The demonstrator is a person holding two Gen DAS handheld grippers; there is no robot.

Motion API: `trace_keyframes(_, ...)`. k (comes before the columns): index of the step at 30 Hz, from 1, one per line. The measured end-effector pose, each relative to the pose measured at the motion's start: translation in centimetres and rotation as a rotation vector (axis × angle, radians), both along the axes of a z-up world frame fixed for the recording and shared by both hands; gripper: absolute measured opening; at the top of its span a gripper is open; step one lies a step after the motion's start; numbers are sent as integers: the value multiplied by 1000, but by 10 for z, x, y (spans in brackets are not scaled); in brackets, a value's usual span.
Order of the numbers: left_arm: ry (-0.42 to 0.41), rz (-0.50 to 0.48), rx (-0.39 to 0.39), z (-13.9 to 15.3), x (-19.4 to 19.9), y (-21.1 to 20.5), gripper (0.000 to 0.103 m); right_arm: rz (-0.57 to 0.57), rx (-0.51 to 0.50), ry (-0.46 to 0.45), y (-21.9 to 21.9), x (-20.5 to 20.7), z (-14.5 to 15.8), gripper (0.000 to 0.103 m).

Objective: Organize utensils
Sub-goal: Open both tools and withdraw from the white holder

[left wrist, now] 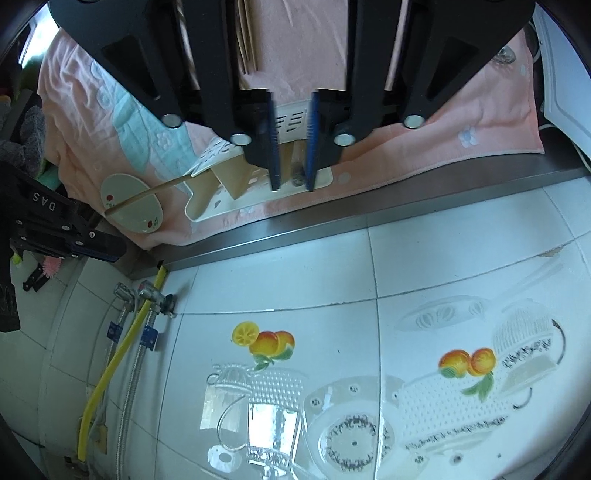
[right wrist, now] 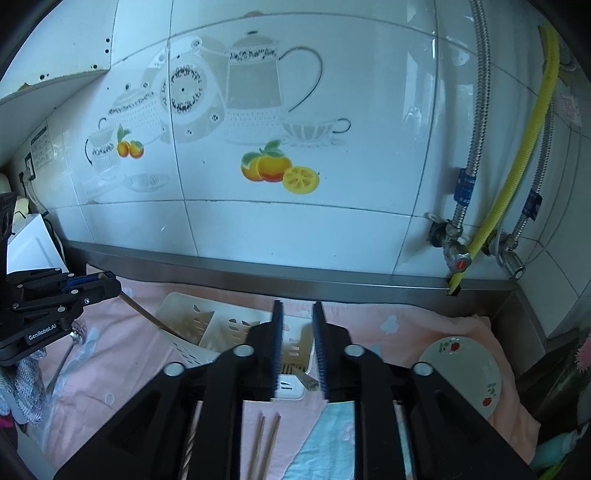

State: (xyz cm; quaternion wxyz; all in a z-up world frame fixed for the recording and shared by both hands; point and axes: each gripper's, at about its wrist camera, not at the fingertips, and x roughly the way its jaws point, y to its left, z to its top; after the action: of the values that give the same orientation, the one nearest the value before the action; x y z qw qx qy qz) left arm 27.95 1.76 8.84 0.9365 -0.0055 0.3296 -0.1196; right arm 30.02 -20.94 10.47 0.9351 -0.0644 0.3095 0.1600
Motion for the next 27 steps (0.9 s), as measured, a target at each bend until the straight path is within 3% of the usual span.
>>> trace_keyframes(2, -19, 5, 5, 4, -9, 2, 35, -5, 3, -23, -3, -10, 5, 27)
trace_keyframes(8, -71, 8, 10, 13, -43, 4, 56, -5, 9, -67, -10, -44, 11, 48)
trace_keyframes(10, -89, 9, 13, 15, -56, 4, 57, -2, 17, -72, -12, -54, 11, 49)
trace_keyframes(15, -119, 5, 9, 13, -85, 5, 71, 3, 21, -83, -16, -85, 6, 56)
trace_keyframes(20, -130, 16, -2, 3, -114, 7, 91, 3, -4, -111, -17, -116, -4, 68)
trace_keyframes(27, -142, 26, -21, -16, -148, 12, 94, -18, -50, -124, -17, -151, -29, 76)
